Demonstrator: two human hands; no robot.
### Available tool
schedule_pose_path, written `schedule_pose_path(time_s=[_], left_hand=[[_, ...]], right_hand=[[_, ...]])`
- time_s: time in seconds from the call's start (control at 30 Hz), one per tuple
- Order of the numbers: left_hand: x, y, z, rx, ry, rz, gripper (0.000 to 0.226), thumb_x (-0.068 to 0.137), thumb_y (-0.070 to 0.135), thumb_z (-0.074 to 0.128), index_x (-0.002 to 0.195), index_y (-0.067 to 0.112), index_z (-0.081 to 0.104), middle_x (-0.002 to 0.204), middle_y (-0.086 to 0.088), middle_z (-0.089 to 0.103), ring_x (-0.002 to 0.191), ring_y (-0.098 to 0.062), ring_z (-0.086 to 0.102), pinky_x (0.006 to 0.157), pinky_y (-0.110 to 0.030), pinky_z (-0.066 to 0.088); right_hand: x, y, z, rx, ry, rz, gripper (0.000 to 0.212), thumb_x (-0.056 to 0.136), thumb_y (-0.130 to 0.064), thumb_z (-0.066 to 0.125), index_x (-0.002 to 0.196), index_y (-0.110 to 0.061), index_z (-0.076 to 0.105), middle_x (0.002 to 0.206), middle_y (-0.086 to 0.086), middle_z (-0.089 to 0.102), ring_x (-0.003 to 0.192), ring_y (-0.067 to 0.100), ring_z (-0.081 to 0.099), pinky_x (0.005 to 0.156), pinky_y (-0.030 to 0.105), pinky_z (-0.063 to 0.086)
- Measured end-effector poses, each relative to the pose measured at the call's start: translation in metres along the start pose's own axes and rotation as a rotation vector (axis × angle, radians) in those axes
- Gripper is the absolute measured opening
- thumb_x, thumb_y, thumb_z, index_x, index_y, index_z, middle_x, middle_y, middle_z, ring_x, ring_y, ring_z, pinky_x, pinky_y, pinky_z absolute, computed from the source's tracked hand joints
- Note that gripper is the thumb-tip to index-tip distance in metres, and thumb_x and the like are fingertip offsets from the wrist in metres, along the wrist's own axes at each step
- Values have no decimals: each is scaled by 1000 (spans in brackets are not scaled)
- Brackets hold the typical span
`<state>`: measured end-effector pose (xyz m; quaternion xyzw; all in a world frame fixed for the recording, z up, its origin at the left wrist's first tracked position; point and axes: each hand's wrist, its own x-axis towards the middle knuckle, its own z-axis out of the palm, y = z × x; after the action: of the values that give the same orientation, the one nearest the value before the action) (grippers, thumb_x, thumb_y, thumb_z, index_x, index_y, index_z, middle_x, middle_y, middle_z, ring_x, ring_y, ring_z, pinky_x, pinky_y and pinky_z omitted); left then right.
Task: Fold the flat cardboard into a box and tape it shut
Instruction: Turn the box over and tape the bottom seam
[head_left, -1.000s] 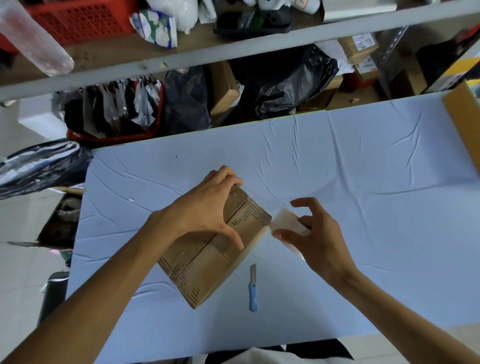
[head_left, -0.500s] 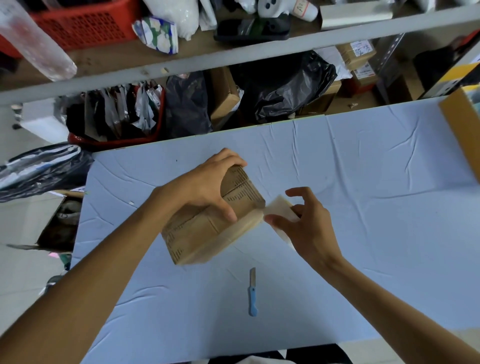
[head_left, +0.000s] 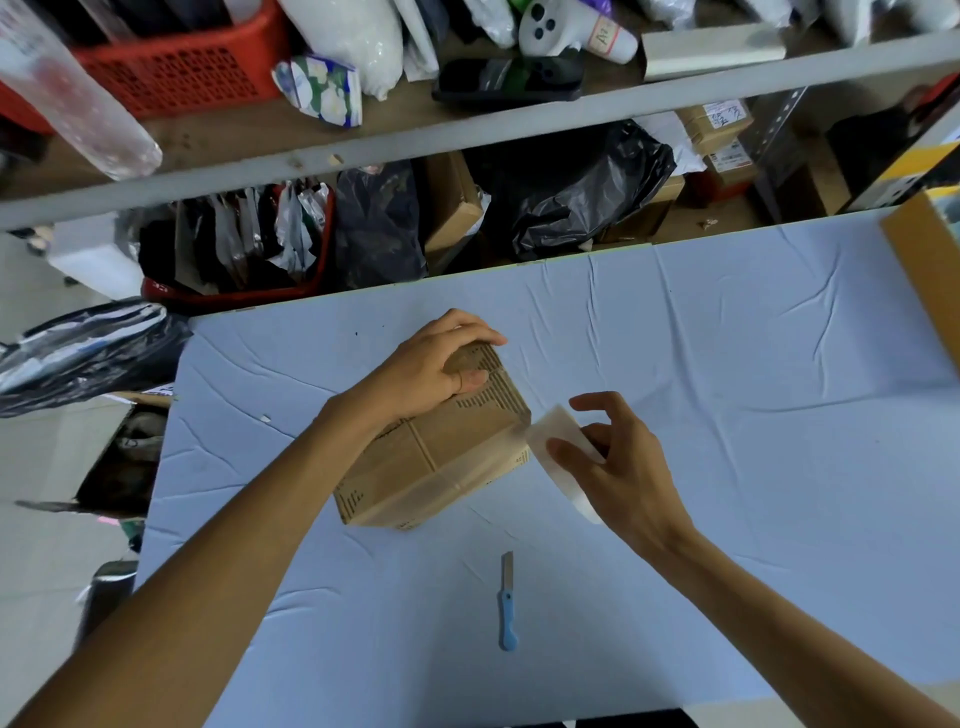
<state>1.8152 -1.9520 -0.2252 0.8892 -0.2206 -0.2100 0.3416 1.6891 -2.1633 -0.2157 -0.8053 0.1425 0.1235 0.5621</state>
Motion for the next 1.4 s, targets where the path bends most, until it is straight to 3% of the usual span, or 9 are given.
schedule_pose_path(time_s=[0.27, 0.43, 0.57, 0.67, 0.83, 1.0, 1.13, 1.23, 1.4], left_hand=[[7, 10, 4, 118, -6, 71, 41, 88, 11, 63, 128, 16, 52, 130, 4, 41, 120, -14, 37, 105, -29, 33], [5, 10, 5, 155, 19, 115, 41, 87, 9, 63, 122, 28, 53, 120, 8, 46, 112, -6, 30, 98, -25, 30], [6, 12, 1, 256, -3, 146, 27, 90, 18, 62, 116, 24, 58, 120, 8, 47, 112, -4, 30, 100, -31, 35], [5, 14, -2, 271, -46, 134, 27, 90, 29, 61, 117, 30, 56, 122, 11, 43, 116, -5, 28, 103, -37, 37], [-12, 23, 4, 311, -108, 62, 73, 55, 75, 70, 117, 46, 45, 132, 16, 24, 128, -8, 16, 93, -33, 38], [-18, 26, 14, 444, 42, 126, 70, 59, 57, 76, 120, 37, 47, 140, 13, 29, 129, -15, 22, 87, -30, 40], [-14, 25, 14, 405, 83, 211, 66, 64, 45, 79, 120, 22, 55, 139, 10, 45, 139, -14, 21, 103, -28, 33], [-15, 20, 13, 438, 47, 247, 61, 74, 43, 71, 130, 28, 52, 140, 7, 45, 141, -13, 24, 112, -27, 23], [-14, 16, 14, 513, 25, 267, 51, 80, 43, 64, 129, 33, 53, 143, 6, 42, 142, -17, 21, 110, -39, 27]], right_hand=[[-1, -2, -1, 6, 11, 9, 43, 85, -21, 69, 121, -24, 45, 90, 0, 68, 69, 7, 61, 41, 10, 41], [0, -3, -2, 16, -1, 31, 45, 85, -22, 69, 122, -24, 43, 92, 0, 68, 73, 8, 62, 43, 11, 42], [0, -5, -3, 14, -1, 45, 44, 85, -25, 69, 121, -26, 43, 94, 2, 69, 76, 15, 63, 47, 18, 44], [0, -4, -2, 14, 7, 40, 42, 86, -24, 69, 119, -25, 44, 90, 2, 69, 72, 15, 63, 43, 15, 42], [2, -5, -2, 40, 20, 43, 42, 85, -23, 70, 119, -24, 45, 90, 3, 69, 72, 13, 63, 42, 12, 43], [6, -3, -1, -4, 25, 18, 41, 83, -27, 71, 116, -27, 47, 86, 1, 70, 70, 12, 63, 42, 12, 43], [12, -2, -10, 23, -59, 21, 35, 81, -31, 73, 110, -25, 55, 73, 6, 72, 62, 18, 63, 52, 19, 43], [14, 1, -19, 150, -163, 51, 43, 79, -17, 76, 117, -19, 55, 78, 12, 73, 69, 24, 64, 65, 30, 44], [18, 2, -22, 106, -153, 12, 38, 77, -13, 77, 110, -14, 58, 73, 7, 73, 64, 20, 64, 63, 31, 43]])
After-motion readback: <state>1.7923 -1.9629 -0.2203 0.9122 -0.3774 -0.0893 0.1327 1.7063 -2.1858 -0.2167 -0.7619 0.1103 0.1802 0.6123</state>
